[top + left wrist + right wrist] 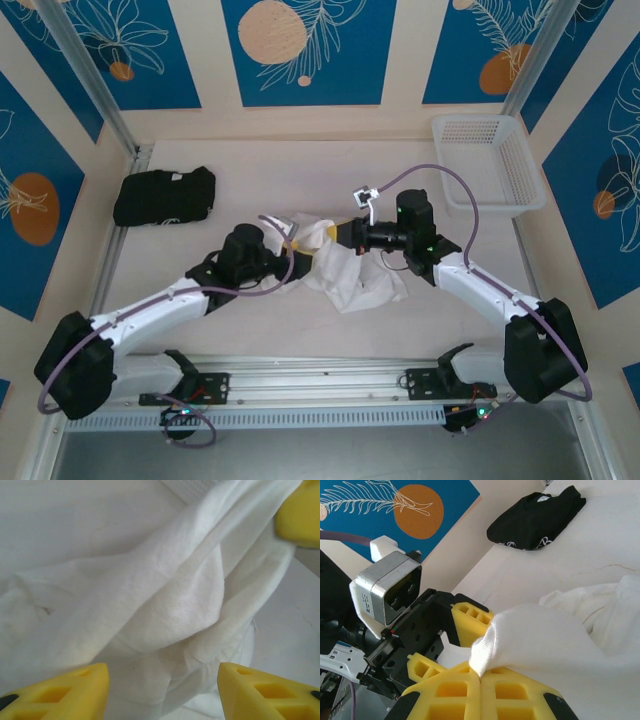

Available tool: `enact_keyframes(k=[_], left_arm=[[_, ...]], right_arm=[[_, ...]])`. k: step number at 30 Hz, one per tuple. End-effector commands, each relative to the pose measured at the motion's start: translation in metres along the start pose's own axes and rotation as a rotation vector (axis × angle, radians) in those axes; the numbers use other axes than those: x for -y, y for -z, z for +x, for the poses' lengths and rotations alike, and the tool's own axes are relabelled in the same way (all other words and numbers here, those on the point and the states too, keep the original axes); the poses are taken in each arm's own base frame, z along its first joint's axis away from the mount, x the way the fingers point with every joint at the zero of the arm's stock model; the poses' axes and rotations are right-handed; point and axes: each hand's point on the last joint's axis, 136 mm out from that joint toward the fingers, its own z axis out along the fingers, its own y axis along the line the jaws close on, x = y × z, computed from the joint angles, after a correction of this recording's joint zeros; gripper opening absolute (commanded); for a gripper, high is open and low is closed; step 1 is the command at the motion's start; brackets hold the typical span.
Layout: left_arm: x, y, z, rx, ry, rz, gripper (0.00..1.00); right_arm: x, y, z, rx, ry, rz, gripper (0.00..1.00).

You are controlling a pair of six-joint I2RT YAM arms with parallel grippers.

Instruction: Fold the inside-out t-shirt

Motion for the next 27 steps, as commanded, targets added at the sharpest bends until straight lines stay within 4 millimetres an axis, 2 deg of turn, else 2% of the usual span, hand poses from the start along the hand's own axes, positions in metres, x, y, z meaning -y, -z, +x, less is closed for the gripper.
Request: enact_keyframes(k=[1, 4, 11, 12, 16, 17, 21, 25, 27], left_arm=[[0.022, -0.002, -0.042, 0.105, -0.026, 0.097, 0.53], [0.017, -0.01, -0.043, 0.097, -0.006, 0.088, 0.47], [0.014, -0.027, -0.041, 0.069, 0.009, 0.109, 0.45], [0.014, -0.028, -0.042, 0.07, 0.011, 0.114, 0.41], [0.01, -0.028, -0.05, 0.096, 0.052, 0.139, 0.09], [0.01, -0.025, -0.055, 0.11, 0.066, 0.149, 0.01], [0.026, -0.005, -0.067, 0.142, 0.1, 0.228, 0.0], [0.056, 0.026, -0.081, 0.168, 0.158, 0.37, 0.0], [0.064, 0.042, -0.091, 0.201, 0.171, 0.399, 0.0]], right_arm=[[-0.006, 0.006, -0.002, 0.009, 0.022, -0.012, 0.0], [-0.004, 0.008, -0.001, 0.01, 0.023, -0.007, 0.0], [-0.005, 0.012, -0.001, 0.023, 0.034, -0.013, 0.0], [-0.006, 0.012, -0.001, 0.025, 0.039, -0.014, 0.0], [-0.006, 0.015, 0.001, 0.018, 0.067, -0.003, 0.0], [-0.006, 0.017, 0.001, 0.015, 0.082, 0.01, 0.0], [0.007, 0.025, 0.0, 0.007, 0.142, 0.151, 0.0], [0.008, 0.028, -0.022, 0.031, 0.207, 0.241, 0.01], [0.008, 0.026, -0.034, 0.045, 0.243, 0.275, 0.03]])
